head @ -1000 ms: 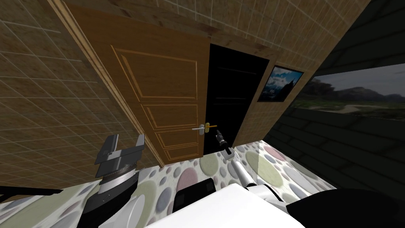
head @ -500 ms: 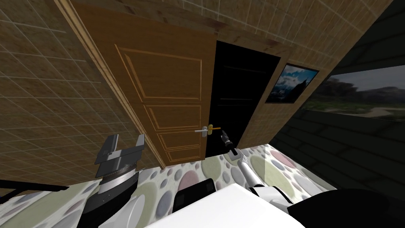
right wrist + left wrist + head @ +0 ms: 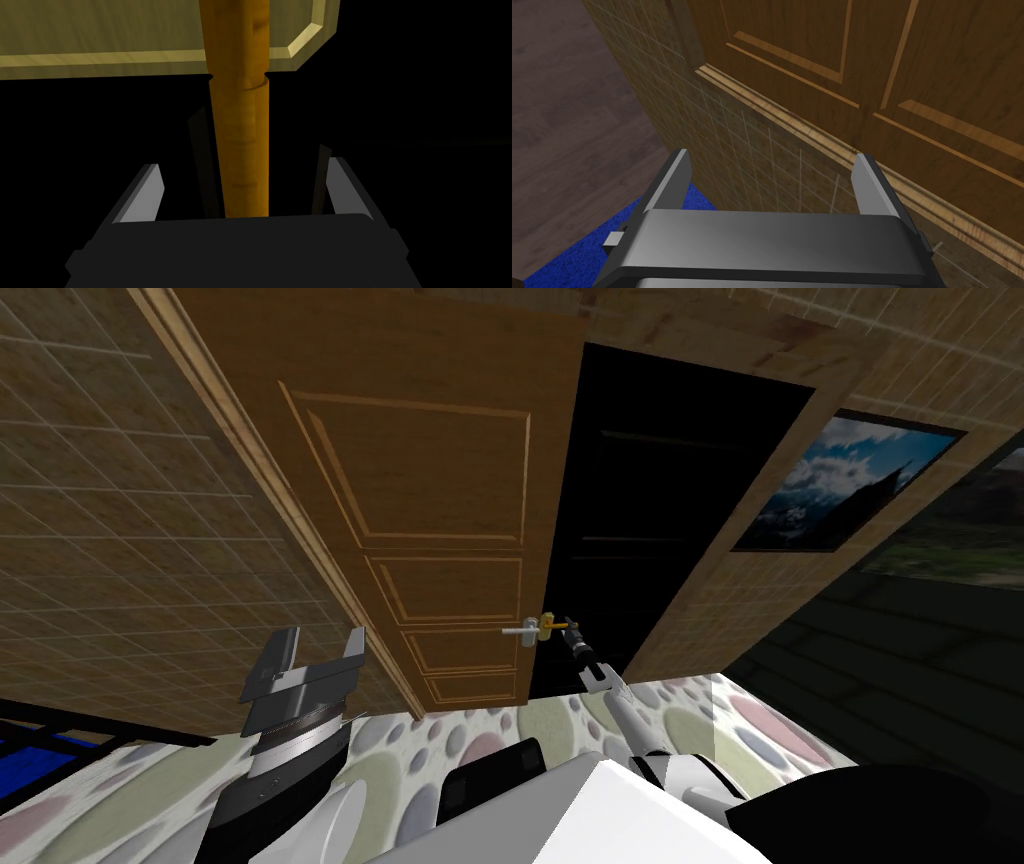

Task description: Pull the door open

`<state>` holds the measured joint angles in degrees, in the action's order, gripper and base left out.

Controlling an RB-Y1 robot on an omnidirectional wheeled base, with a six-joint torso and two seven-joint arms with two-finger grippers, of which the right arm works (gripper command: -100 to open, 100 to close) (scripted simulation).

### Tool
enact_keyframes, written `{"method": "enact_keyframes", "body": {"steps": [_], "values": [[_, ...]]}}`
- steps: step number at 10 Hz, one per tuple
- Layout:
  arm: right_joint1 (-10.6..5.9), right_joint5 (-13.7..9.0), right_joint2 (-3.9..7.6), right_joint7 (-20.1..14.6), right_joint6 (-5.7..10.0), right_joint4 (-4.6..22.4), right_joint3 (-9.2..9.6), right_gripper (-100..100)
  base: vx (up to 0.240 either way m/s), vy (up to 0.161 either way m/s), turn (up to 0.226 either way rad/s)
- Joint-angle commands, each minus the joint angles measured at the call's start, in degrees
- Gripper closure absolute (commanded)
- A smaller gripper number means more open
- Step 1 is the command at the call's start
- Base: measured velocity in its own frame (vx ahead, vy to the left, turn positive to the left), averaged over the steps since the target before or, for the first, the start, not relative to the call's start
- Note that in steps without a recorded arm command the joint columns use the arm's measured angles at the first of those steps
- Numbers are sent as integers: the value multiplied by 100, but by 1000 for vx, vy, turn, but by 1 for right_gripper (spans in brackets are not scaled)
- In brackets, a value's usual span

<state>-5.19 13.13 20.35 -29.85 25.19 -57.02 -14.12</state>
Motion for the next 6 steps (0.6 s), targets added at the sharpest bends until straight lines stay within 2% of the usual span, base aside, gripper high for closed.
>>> {"method": "enact_keyframes", "body": {"steps": [1,2,6], "values": [[0,0,0,0,0,0,0,-100,88,46,55],[0,0,0,0,0,0,0,100,-10,-9,-51],[0,0,0,0,0,0,0,100,-21,-8,6]]}}
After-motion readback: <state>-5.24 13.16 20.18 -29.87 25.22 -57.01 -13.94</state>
